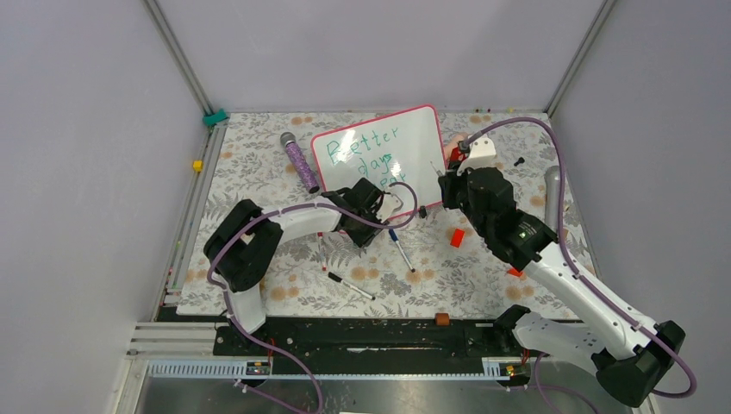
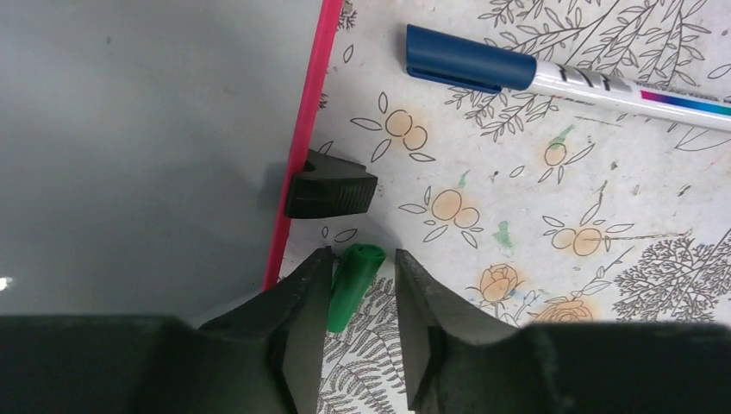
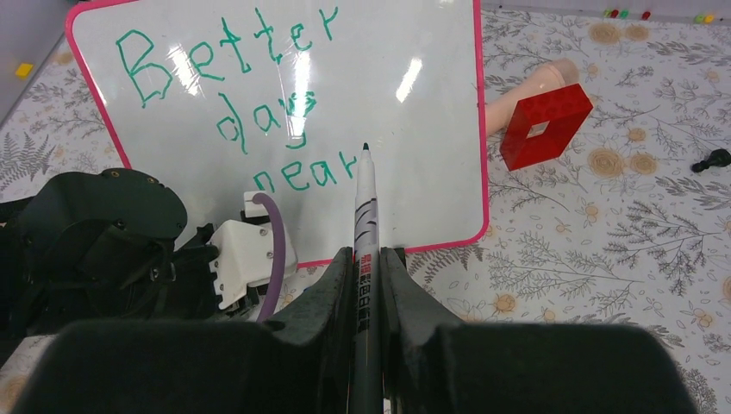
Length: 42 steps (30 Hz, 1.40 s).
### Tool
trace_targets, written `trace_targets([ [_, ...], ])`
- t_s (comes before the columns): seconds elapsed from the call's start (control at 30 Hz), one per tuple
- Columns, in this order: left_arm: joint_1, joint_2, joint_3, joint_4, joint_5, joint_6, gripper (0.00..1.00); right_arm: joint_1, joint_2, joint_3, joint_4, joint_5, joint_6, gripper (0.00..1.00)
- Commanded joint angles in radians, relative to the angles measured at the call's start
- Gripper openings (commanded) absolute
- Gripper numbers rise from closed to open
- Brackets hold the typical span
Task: Write a sentence on the whiteboard
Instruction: Pick up the pen cap from the center of the board.
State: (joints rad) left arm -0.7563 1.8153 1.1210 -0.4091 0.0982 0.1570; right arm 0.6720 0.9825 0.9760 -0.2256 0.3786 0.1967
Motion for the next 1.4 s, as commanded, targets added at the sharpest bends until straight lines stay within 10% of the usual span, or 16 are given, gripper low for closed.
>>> trace_targets([
  [0.0, 0.002, -0.014, -0.016, 0.016, 0.017, -0.027, 0.27, -0.004, -0.031, -0.002, 0.047, 0.033, 0.000, 0.00],
  [0.23, -0.003, -0.163, -0.162, 0.126, 0.013, -0.078, 0.21, -0.004, -0.041, 0.009, 0.019, 0.002, 0.018, 0.00],
  [0.4, -0.009, -0.207, -0.200, 0.161, -0.006, -0.085, 0.48, -0.003, -0.063, -0.001, -0.002, -0.027, 0.040, 0.00],
  [0.83, -0.011, -0.202, -0.212, 0.140, -0.080, -0.153, 0.47, -0.004, -0.088, -0.013, -0.038, -0.066, 0.050, 0.00],
  [1.07, -0.005, -0.192, -0.195, 0.119, -0.128, -0.187, 0.45, -0.004, -0.107, -0.015, -0.068, -0.069, 0.052, 0.00],
  [1.37, 0.001, -0.129, -0.139, 0.061, -0.079, -0.168, 0.17, -0.004, -0.119, -0.029, -0.071, -0.062, 0.049, 0.00],
])
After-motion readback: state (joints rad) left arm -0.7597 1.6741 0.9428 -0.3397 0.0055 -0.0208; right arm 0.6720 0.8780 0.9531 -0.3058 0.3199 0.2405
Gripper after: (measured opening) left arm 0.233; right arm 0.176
